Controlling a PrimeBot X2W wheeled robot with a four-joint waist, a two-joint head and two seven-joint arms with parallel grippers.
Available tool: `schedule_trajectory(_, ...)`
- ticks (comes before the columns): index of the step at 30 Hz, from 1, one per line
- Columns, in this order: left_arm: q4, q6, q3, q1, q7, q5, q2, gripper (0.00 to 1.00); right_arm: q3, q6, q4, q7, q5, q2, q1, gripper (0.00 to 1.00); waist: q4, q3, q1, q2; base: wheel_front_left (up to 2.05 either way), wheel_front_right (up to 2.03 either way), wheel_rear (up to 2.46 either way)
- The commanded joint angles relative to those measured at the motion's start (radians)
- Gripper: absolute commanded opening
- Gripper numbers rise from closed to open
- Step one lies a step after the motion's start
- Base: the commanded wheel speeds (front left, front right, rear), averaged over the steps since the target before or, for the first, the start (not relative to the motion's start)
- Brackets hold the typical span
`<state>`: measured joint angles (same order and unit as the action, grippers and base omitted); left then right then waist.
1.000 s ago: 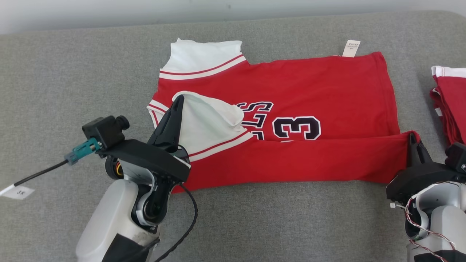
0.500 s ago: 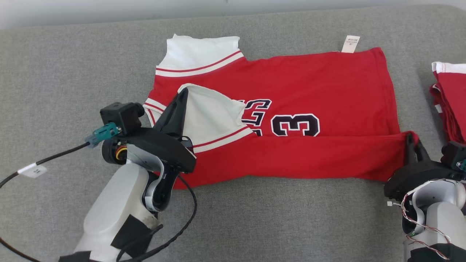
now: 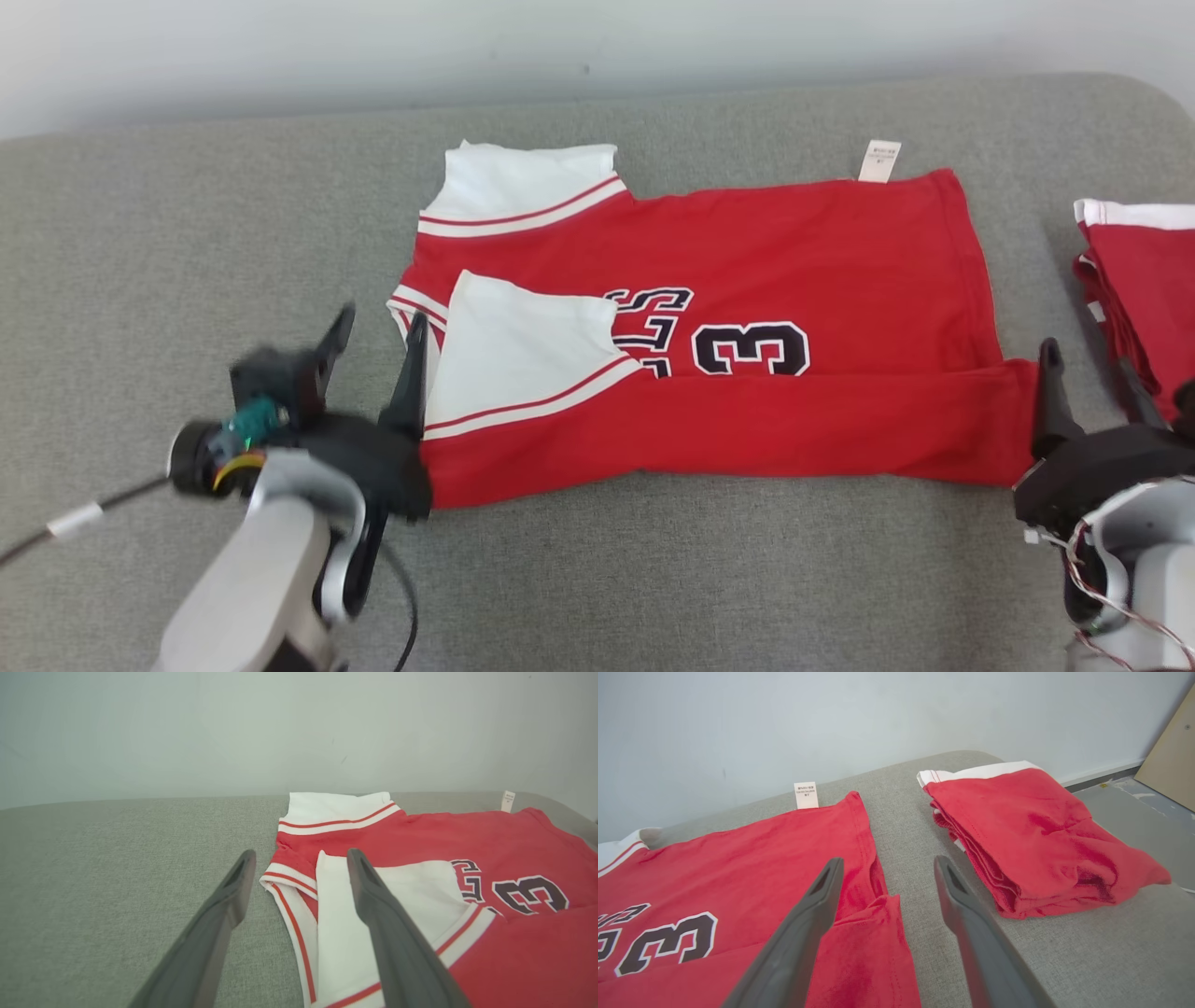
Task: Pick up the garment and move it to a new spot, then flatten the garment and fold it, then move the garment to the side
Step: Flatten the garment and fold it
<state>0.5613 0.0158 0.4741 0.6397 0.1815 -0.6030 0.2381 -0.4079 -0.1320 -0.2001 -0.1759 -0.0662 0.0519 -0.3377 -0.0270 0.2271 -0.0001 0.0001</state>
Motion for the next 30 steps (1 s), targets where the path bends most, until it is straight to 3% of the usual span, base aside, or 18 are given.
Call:
schedule_trajectory(1, -0.028, 0.030, 0.013, -0.047, -0.020, 0.027, 0.024, 1.00, -0.005, 0.002, 0.034, -0.014, -0.010, -0.003, 0.028, 1.00, 0.008, -0.021, 0.0001, -0.0001, 0.00, 0.00, 0.00)
schedule_trajectory(7, -0.151, 0.122, 0.049, -0.193, -0.100, 0.055, 0.070, 1.00, -0.014, 0.002, 0.121, -0.055, -0.039, -0.003, 0.102, 1.00, 0.005, -0.037, 0.0001, -0.0001, 0.00, 0.00, 0.00)
schedule_trajectory(16, -0.183, 0.210, 0.081, -0.270, -0.159, 0.076, 0.054, 1.00, -0.017, 0.002, 0.111, -0.047, -0.081, -0.003, 0.137, 1.00, -0.008, -0.055, 0.0001, -0.0001, 0.00, 0.00, 0.00)
schedule_trajectory(30, -0.006, 0.212, 0.058, -0.257, -0.187, -0.007, -0.013, 1.00, 0.049, 0.002, 0.044, -0.038, -0.059, -0.003, 0.131, 1.00, -0.047, -0.062, 0.0001, -0.0001, 0.00, 0.00, 0.00)
